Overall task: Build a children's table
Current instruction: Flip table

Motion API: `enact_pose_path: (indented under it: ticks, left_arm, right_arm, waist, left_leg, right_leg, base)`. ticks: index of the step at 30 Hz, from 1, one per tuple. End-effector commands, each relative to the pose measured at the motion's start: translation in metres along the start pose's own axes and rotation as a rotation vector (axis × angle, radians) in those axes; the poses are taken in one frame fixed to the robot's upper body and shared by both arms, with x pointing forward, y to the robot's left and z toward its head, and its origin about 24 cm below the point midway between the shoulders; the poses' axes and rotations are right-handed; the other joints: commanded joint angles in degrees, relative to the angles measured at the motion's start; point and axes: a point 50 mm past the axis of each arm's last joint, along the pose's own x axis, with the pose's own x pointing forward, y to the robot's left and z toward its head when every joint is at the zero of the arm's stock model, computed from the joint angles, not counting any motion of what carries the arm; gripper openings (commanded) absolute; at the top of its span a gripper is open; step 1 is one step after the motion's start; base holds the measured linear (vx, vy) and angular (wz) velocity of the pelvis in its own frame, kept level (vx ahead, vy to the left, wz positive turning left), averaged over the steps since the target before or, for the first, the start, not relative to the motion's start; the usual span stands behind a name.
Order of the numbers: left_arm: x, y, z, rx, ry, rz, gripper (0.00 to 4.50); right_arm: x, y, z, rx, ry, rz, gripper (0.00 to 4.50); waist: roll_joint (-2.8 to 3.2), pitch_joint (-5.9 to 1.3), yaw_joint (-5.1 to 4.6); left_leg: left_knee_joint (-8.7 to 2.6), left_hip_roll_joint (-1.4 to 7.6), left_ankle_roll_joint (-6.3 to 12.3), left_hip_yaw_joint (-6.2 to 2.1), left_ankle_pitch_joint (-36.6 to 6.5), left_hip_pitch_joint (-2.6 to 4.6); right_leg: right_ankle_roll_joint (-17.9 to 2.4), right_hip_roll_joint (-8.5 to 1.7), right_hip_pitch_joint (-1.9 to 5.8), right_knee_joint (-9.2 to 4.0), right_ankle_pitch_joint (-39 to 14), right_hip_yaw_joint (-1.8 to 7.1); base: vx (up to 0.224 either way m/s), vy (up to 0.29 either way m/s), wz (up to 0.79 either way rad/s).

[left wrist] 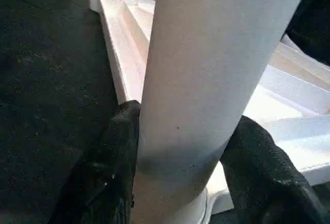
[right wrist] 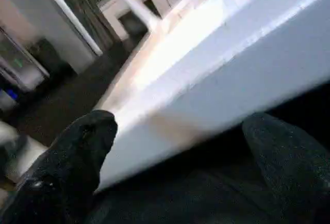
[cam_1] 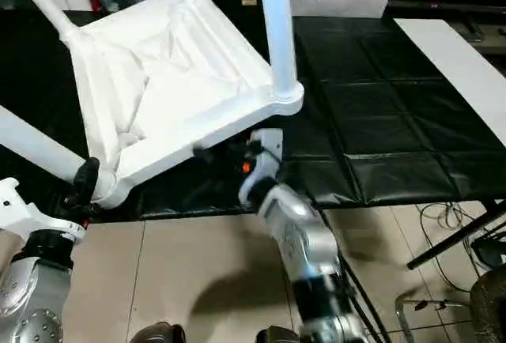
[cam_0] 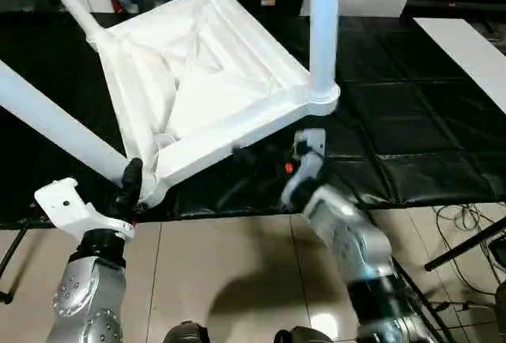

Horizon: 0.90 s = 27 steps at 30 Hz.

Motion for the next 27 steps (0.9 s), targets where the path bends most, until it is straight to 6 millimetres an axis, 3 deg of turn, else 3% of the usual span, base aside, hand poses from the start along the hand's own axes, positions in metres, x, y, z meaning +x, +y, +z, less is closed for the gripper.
enact_pose_path:
  ticks: [1, 5, 11, 12, 13, 16, 19, 23, 27]
  left_arm:
    - [-0.005, -0.013, -0.032, -0.162, 0.168, -0.072, 2.02]
    - [-0.006, -0.017, -0.032, -0.172, 0.175, -0.102, 2.02]
    - [-0.010, -0.022, -0.032, -0.188, 0.204, -0.155, 2.02]
    - [-0.010, -0.022, -0.031, -0.186, 0.204, -0.152, 2.02]
    - [-0.010, -0.021, -0.031, -0.184, 0.199, -0.142, 2.02]
    - [-0.010, -0.017, -0.027, -0.195, 0.171, -0.105, 2.02]
    - [-0.010, -0.016, -0.026, -0.204, 0.165, -0.099, 2.02]
    - [-0.014, -0.021, -0.027, -0.210, 0.187, -0.151, 2.02]
    - [-0.020, -0.027, -0.028, -0.207, 0.226, -0.227, 2.02]
  right_arm:
    - [0.005, -0.004, 0.005, 0.050, -0.039, 0.002, 4.50]
    - [0.015, -0.002, 0.005, 0.125, -0.058, 0.037, 4.50]
    - [0.034, 0.002, 0.003, 0.199, -0.055, 0.060, 4.50]
    - [0.040, 0.005, 0.000, 0.190, -0.029, 0.053, 4.50]
    - [0.043, 0.006, -0.001, 0.192, -0.020, 0.046, 4.50]
    - [0.045, 0.011, -0.004, 0.214, -0.010, 0.064, 4.50]
    - [0.044, 0.012, -0.006, 0.229, -0.009, 0.082, 4.50]
    - [0.049, 0.014, 0.000, 0.271, -0.058, 0.114, 4.50]
    - [0.057, 0.019, 0.009, 0.324, -0.107, 0.152, 4.50]
  waist:
    - [-0.10, -2.08, -0.15]
    - [-0.14, -1.98, -0.19]
    - [-0.03, -1.79, -0.52]
    - [-0.40, -1.82, -0.50]
    - [-0.26, -1.84, -0.42]
    - [-0.69, -1.64, 0.19]
    - [-0.83, -1.43, 0.17]
    - [-0.91, -0.99, 0.11]
    - [-0.89, -0.99, 0.15]
  left_leg:
    - [-4.88, 3.56, 1.40, -1.35, -12.7, 0.90]
    - [-4.93, 3.59, 1.93, -1.36, -11.1, 0.84]
    - [-4.92, 3.58, 2.58, -1.27, -10.4, 0.79]
    - [-4.75, 3.54, 2.87, -1.11, -9.8, 0.82]
    - [-4.74, 3.53, 3.02, -1.09, -9.2, 0.79]
    - [-4.76, 3.71, 4.53, -0.88, -6.6, 0.87]
    - [-4.93, 3.79, 4.45, -0.91, -7.6, 0.90]
    - [-5.28, 3.87, 2.97, -1.01, -11.1, 0.96]
    - [-5.18, 3.87, 3.24, -0.91, -8.9, 1.06]
  right_leg:
    - [-9.0, -4.47, 1.46, -5.17, -11.1, 3.18]
    - [-9.4, -4.37, 1.61, -4.86, -8.2, 3.11]
    - [-10.8, -4.49, 1.61, -4.81, -8.6, 3.02]
    - [-11.2, -4.55, 1.58, -4.80, -8.3, 3.05]
    - [-11.3, -4.61, 1.61, -4.74, -7.9, 3.04]
    - [-11.3, -4.45, 1.61, -4.43, -4.4, 3.01]
    - [-11.0, -4.55, 1.56, -4.58, -5.8, 3.00]
    - [-10.2, -4.71, 1.31, -5.10, -11.3, 3.12]
    - [-10.7, -4.57, 1.30, -4.80, -7.5, 3.12]
  base:
    - [0.000, 0.000, 0.00]
    - [0.000, 0.000, 0.00]
    - [0.000, 0.000, 0.00]
    - [0.000, 0.000, 0.00]
    - [0.000, 0.000, 0.00]
    - [0.000, 0.000, 0.00]
    - [0.000, 0.000, 0.00]
    - [0.000, 0.000, 0.00]
    - [0.000, 0.000, 0.00]
